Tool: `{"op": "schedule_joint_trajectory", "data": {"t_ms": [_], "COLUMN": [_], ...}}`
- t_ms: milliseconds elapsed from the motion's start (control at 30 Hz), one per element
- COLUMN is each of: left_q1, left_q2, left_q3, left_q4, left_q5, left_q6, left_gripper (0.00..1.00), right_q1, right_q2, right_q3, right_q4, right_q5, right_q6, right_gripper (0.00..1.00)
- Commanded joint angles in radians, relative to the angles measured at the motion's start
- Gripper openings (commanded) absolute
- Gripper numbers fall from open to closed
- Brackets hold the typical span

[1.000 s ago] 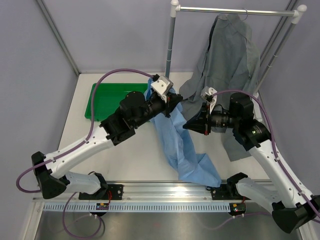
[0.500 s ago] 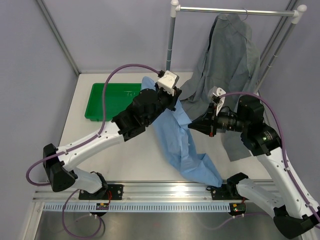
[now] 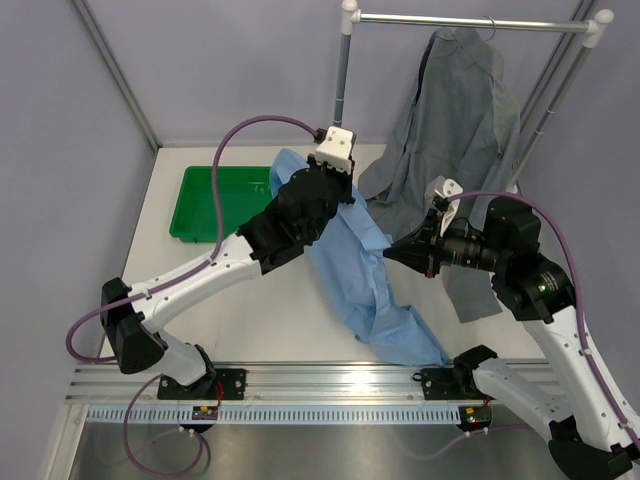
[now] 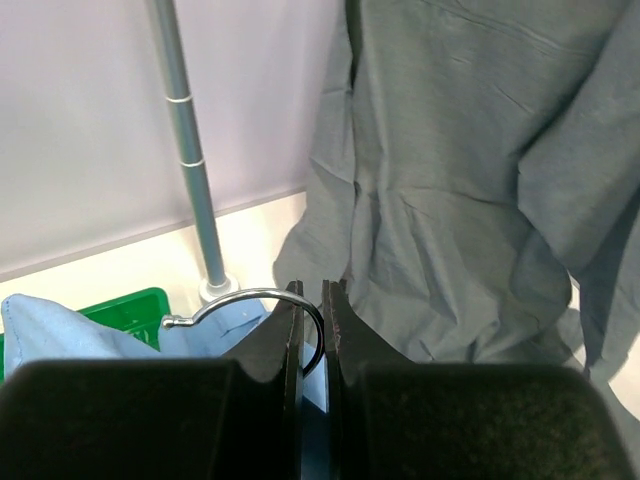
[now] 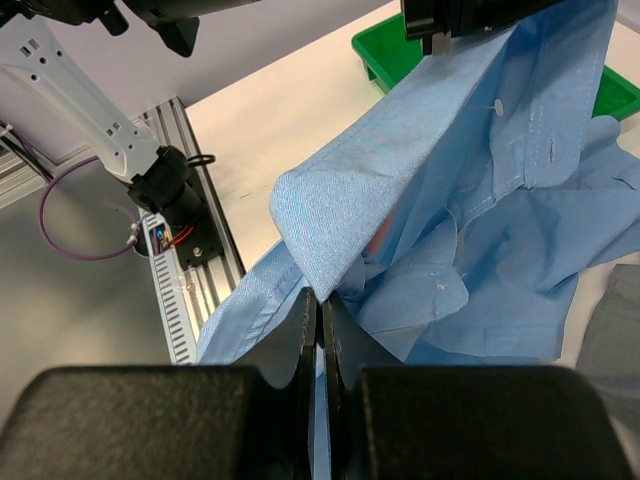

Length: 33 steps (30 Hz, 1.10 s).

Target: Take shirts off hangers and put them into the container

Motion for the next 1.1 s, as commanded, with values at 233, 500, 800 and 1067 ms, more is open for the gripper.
{"op": "schedule_joint_trajectory", "data": {"t_ms": [233,500,800,1067], "left_q1": [0.035,0.04,0.038,0.012], "left_q2": [-0.002,-0.004,0.021,0.016], "left_q3": [0.076,0.103,0.131,0.136], "left_q4": [0.132,0.128,0.14,0.134], "left_q5": [-0.227,-0.309,-0.343,-0.293], "left_q6": [0.061,-0.059,-0.17,-0.24], "left_gripper": [0.0,0.0,0.0,0.0], "right_q1": [0.01,0.024,0.05,0.064], "right_q2": [-0.092,-0.086,-0.086,-0.057], "right_q3": [-0.052,-0.095,-0.125,-0.17], "right_q4": [-0.034,-0.016,-0.004,0.041], "right_q5": [0.025,0.009,0.008,0.031], "right_q6": [0.013,0.061,0.078,0.114], "right_gripper": [0.0,0.0,0.0,0.04]}}
